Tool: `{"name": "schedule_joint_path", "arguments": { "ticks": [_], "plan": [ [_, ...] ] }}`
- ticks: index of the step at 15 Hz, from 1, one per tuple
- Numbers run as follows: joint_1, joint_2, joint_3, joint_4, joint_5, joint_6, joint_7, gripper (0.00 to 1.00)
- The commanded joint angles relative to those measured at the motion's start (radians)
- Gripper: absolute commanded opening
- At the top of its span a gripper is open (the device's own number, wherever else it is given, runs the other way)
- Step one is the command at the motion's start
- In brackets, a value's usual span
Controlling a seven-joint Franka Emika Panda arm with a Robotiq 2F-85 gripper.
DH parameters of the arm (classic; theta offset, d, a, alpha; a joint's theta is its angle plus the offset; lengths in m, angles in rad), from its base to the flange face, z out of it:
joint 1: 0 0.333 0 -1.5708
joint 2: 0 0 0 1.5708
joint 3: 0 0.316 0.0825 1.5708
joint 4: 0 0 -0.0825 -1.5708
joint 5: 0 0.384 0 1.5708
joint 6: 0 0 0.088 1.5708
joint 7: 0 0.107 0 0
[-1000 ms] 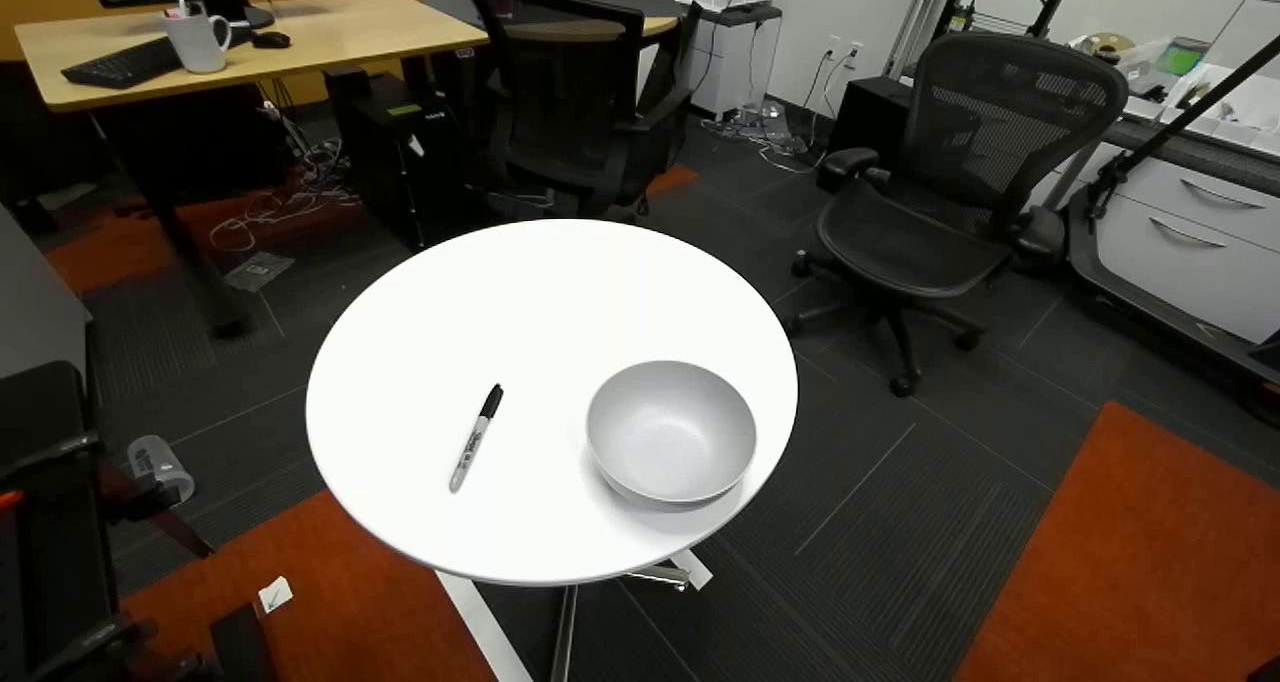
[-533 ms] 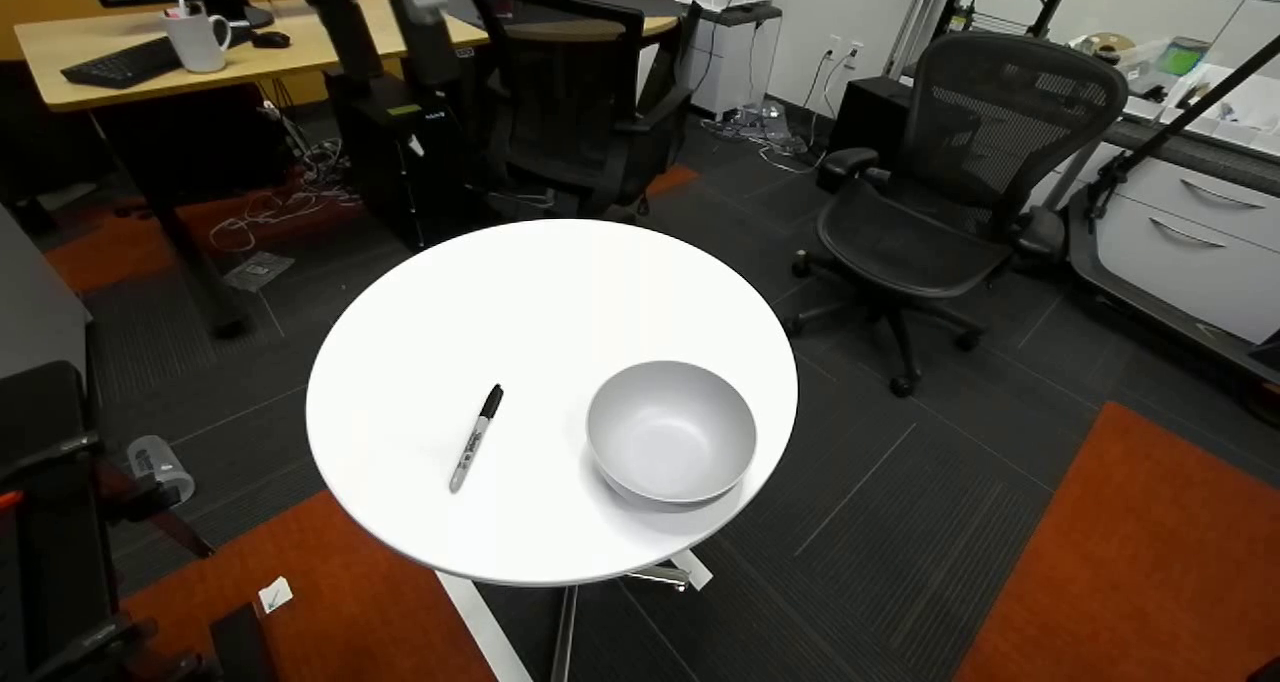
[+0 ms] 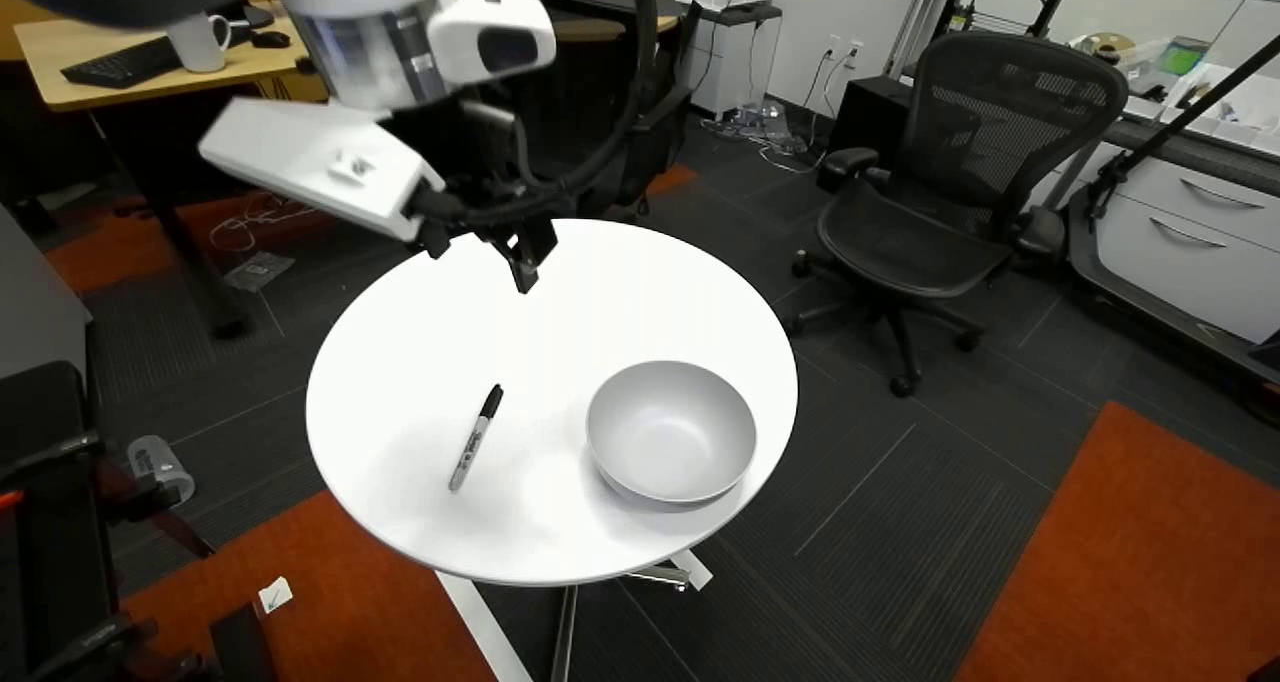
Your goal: Pick up the marker from the table and put it in the bowl
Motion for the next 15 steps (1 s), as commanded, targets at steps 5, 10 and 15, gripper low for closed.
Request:
{"name": "schedule_joint_path", "arguments": {
  "ticks": [5,10,15],
  "plan": [
    [-0.095,0.256,0.081,0.133,0.147,-0.086,-0.333,1.0],
    [-0.127,0.369,0.099,0.205,0.059,-0.095,-0.303,1.0],
    [-0.122,0.422,0.114,0.2,0.007,-0.04,-0.257,1.0]
  ]
}}
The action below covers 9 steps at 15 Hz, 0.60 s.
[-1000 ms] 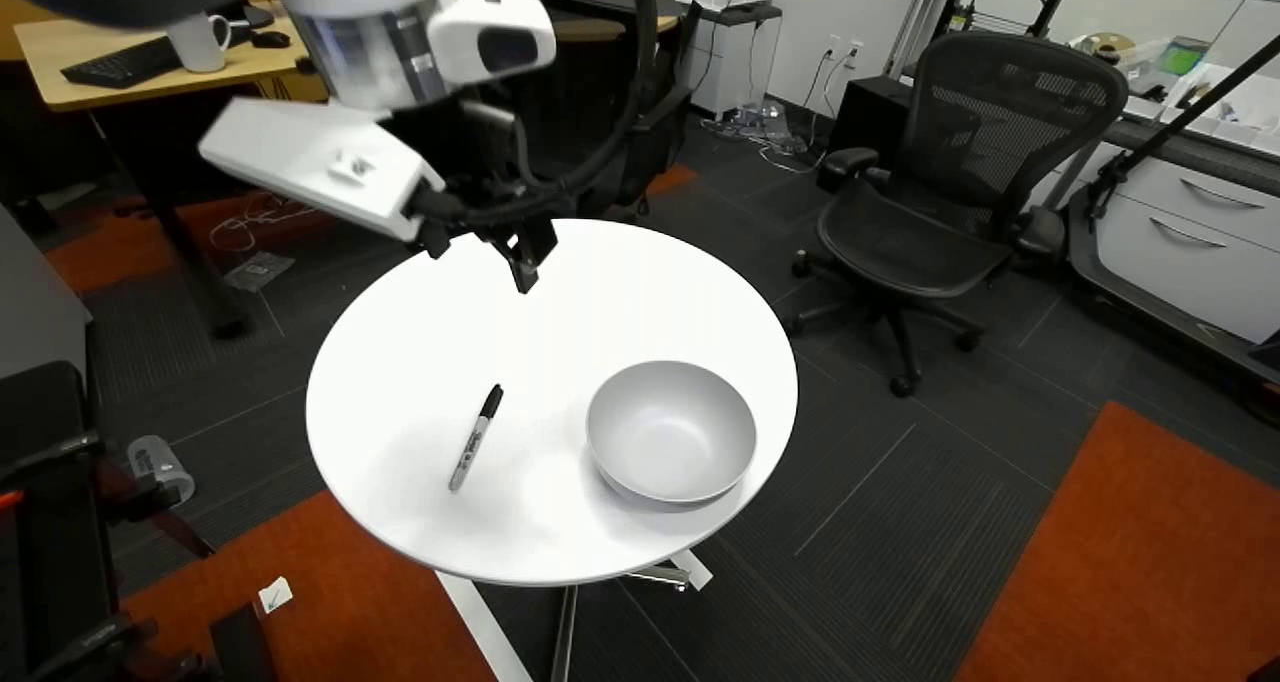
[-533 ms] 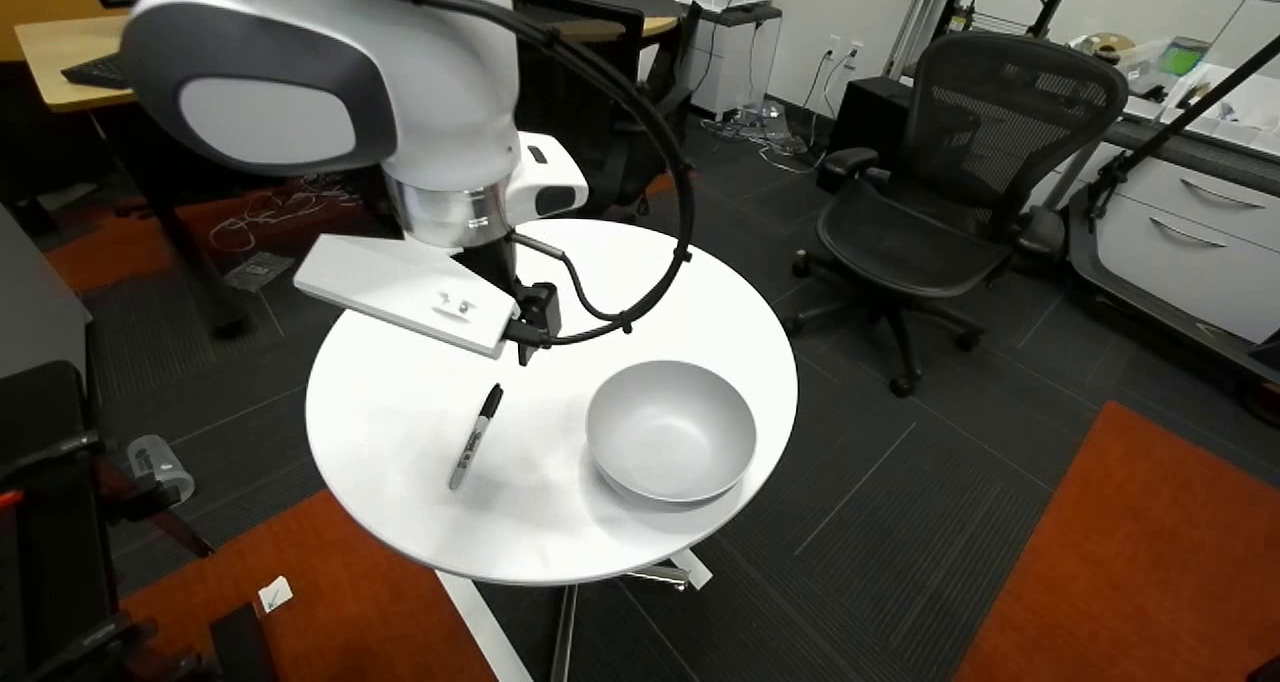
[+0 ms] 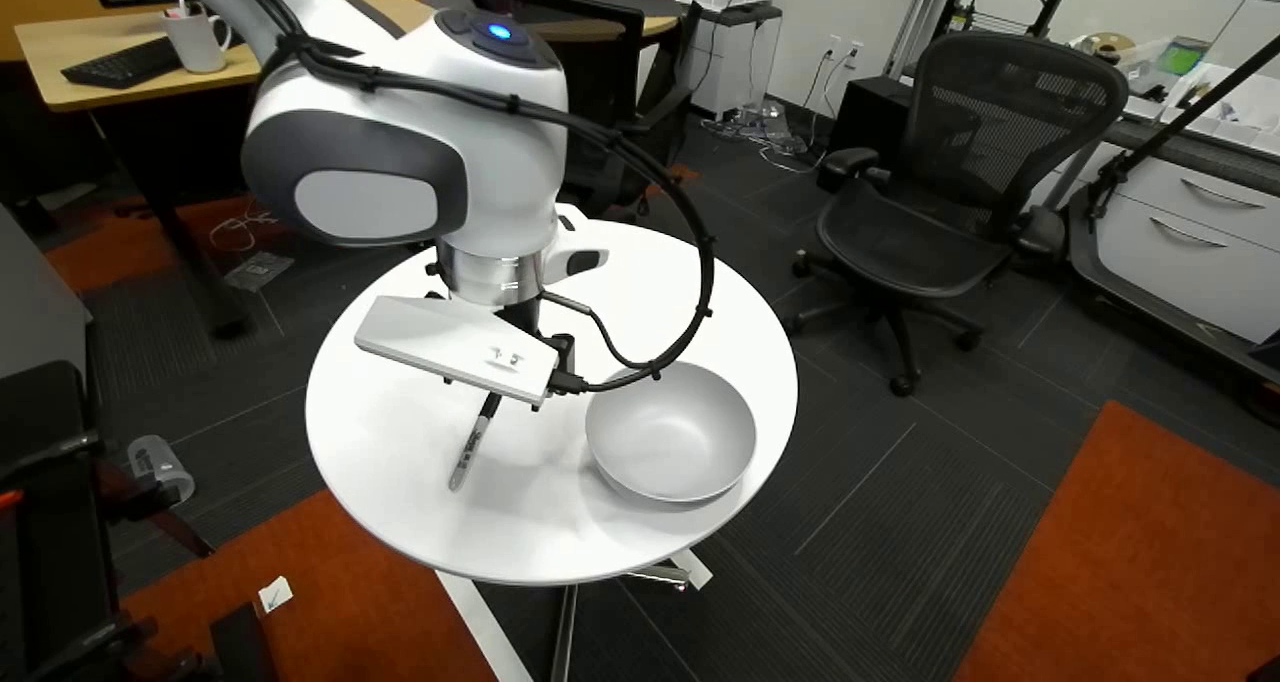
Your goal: Pick up the marker from the table and put it in the bowl
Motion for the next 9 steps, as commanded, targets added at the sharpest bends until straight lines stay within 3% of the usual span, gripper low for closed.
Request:
{"name": "schedule_joint_path", "arguments": {
  "ticks": [1,9],
  "plan": [
    [-0.004,0.028,0.019,0.006,-0.053,0.039,0.064,1.0],
    [0.016,0.073,0.022,-0.008,-0.149,0.175,0.244,1.0]
  ]
}}
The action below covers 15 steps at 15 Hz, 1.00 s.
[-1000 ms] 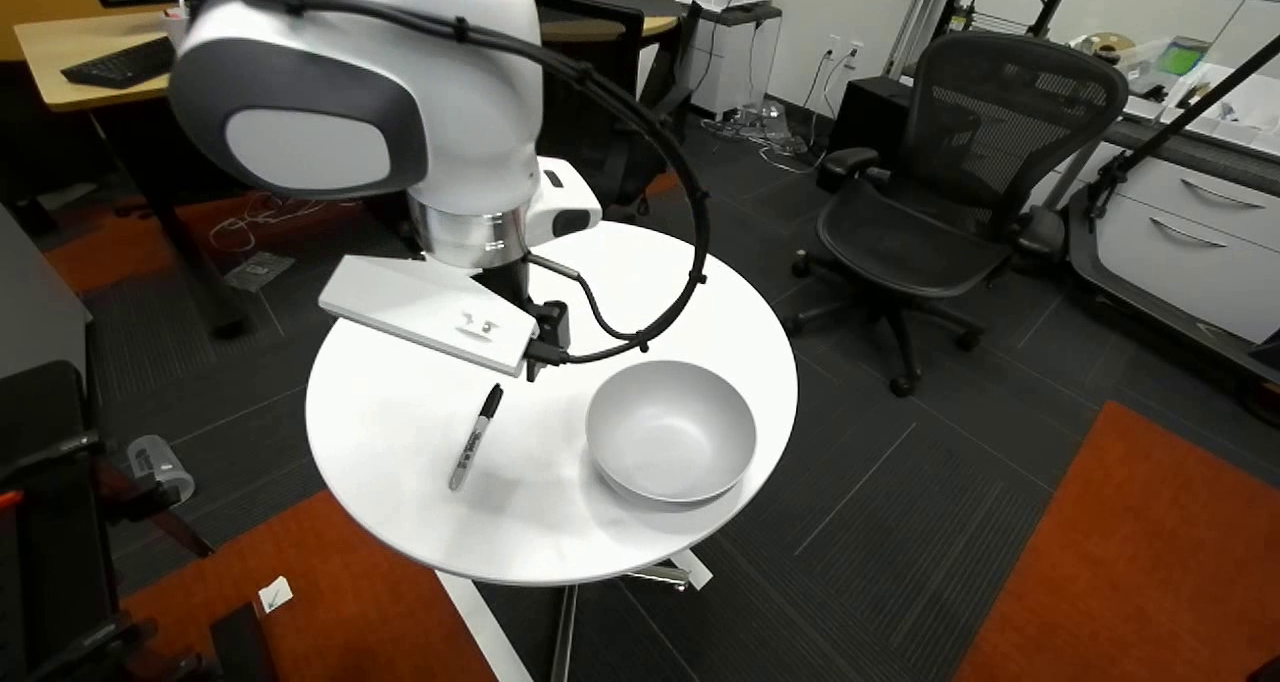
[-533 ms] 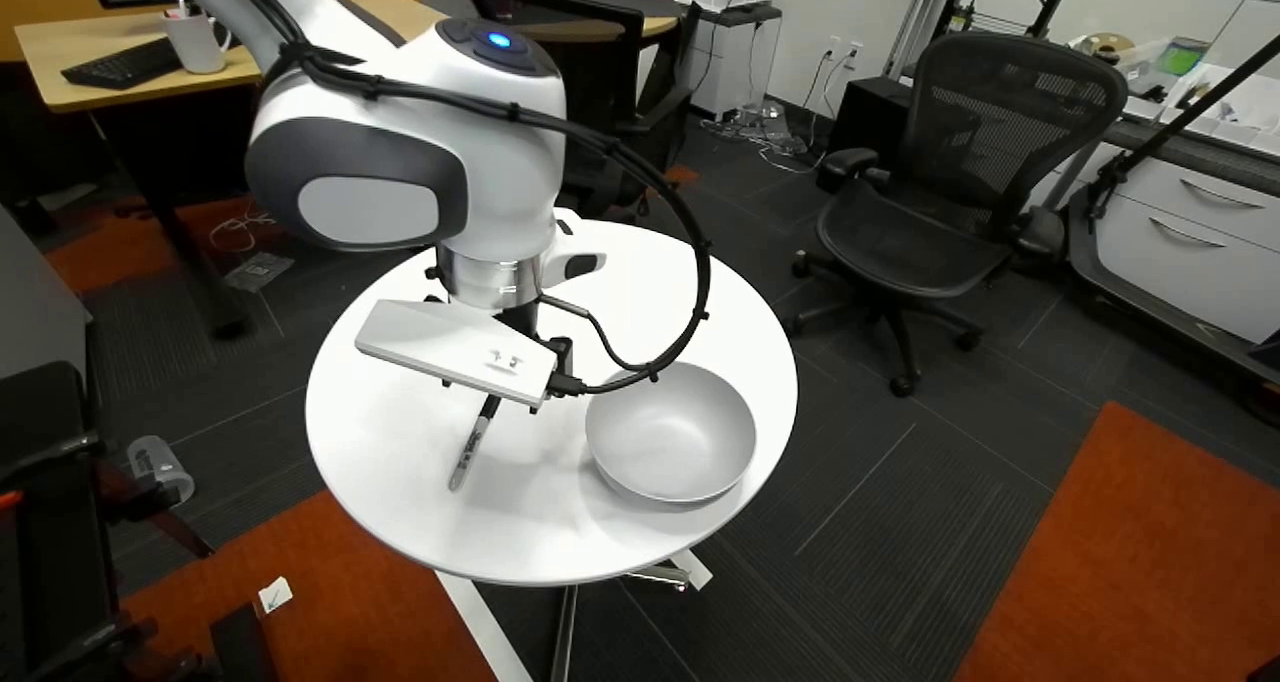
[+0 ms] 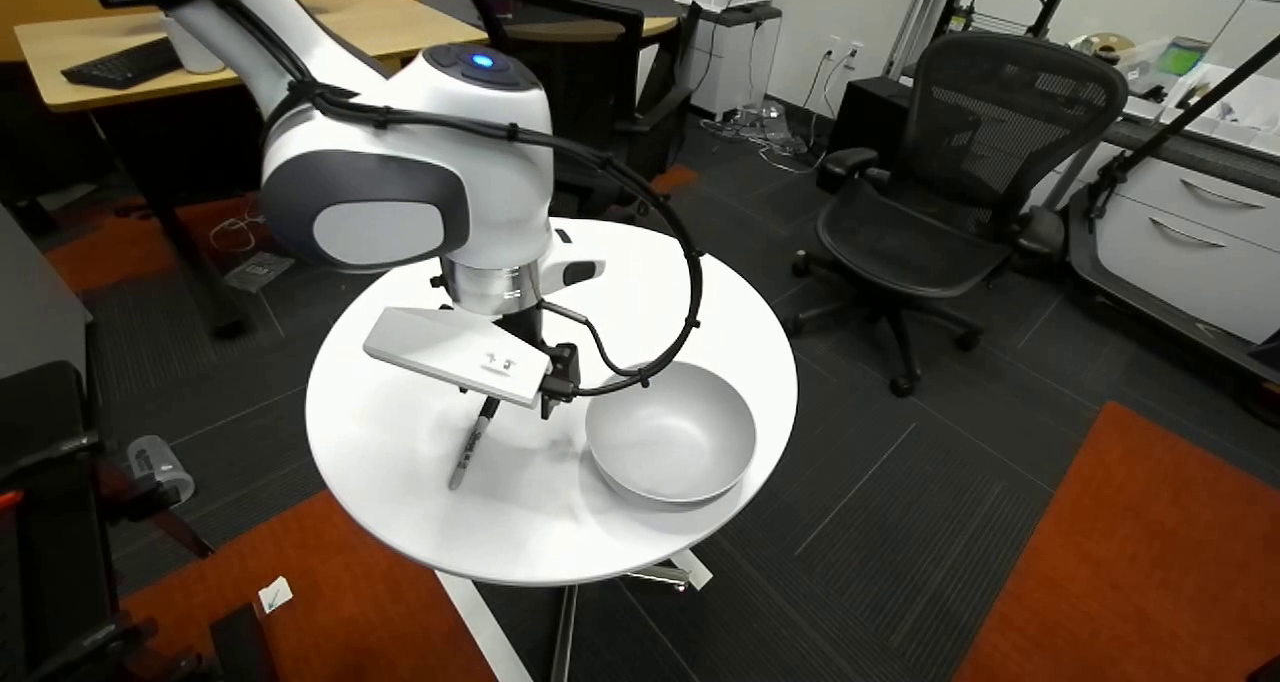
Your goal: Pick up the marker from the table and put it in the bowl
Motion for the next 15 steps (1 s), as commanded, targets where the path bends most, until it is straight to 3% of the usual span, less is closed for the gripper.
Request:
{"name": "schedule_joint_path", "arguments": {
  "ticks": [1,12,13,15],
  "plan": [
    [0.012,0.017,0.004,-0.01,-0.071,0.055,0.112,1.0],
    [0.006,0.047,0.026,-0.014,-0.164,0.048,0.253,1.0],
    [0.002,0.049,0.03,-0.013,-0.162,0.047,0.251,0.75],
    [0.003,0.052,0.032,-0.013,-0.164,0.046,0.259,0.66]
  ]
}}
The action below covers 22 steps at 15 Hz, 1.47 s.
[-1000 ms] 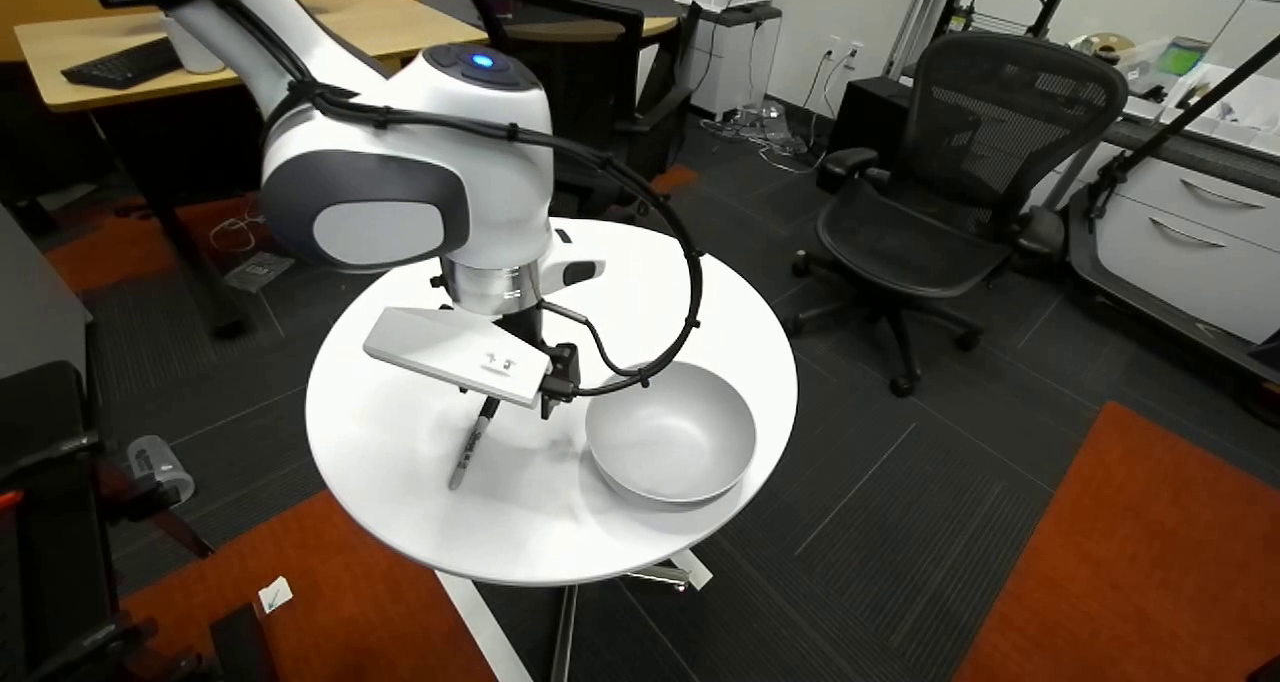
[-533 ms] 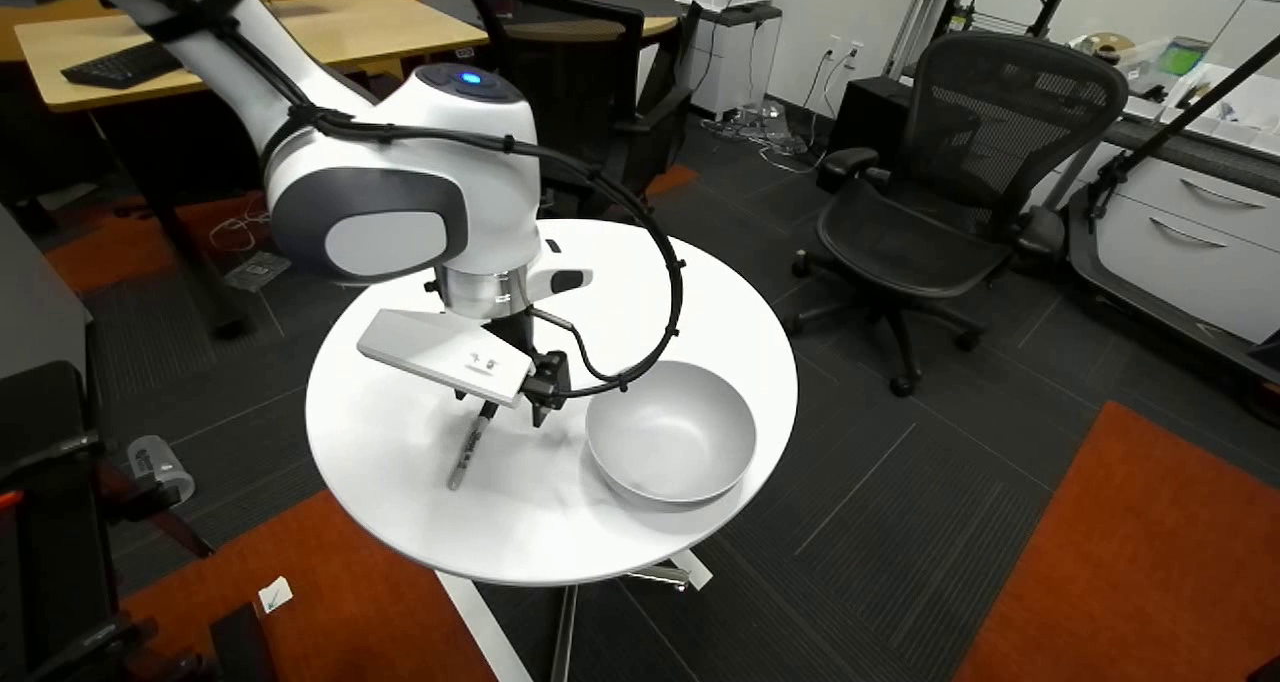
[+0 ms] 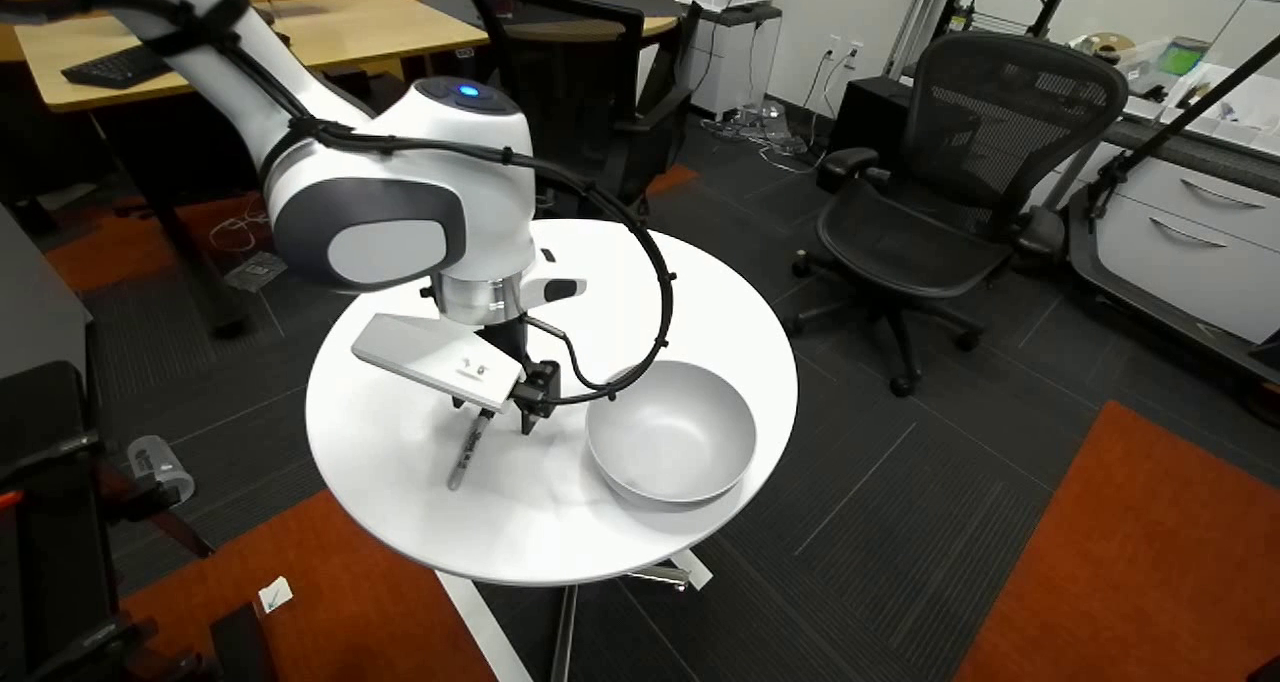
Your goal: Pick up the marker from the table and put it in the bowl
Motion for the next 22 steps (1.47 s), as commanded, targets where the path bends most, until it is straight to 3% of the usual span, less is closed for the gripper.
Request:
{"name": "schedule_joint_path", "arguments": {
  "ticks": [1,8,9,14,17,22],
  "plan": [
    [-0.008,0.0,0.015,-0.01,-0.031,0.019,0.049,0.56],
    [-0.006,0.002,0.006,0.006,-0.041,0.014,0.054,0.03],
    [-0.004,0.002,0.004,0.01,-0.043,0.012,0.058,0.0],
    [0.019,-0.063,-0.005,0.053,-0.084,0.006,0.143,0.04],
    [-0.008,-0.106,-0.007,0.119,-0.068,0.01,0.194,0.04],
    [-0.017,-0.069,-0.114,0.285,-0.117,0.021,0.323,0.04]
  ]
}}
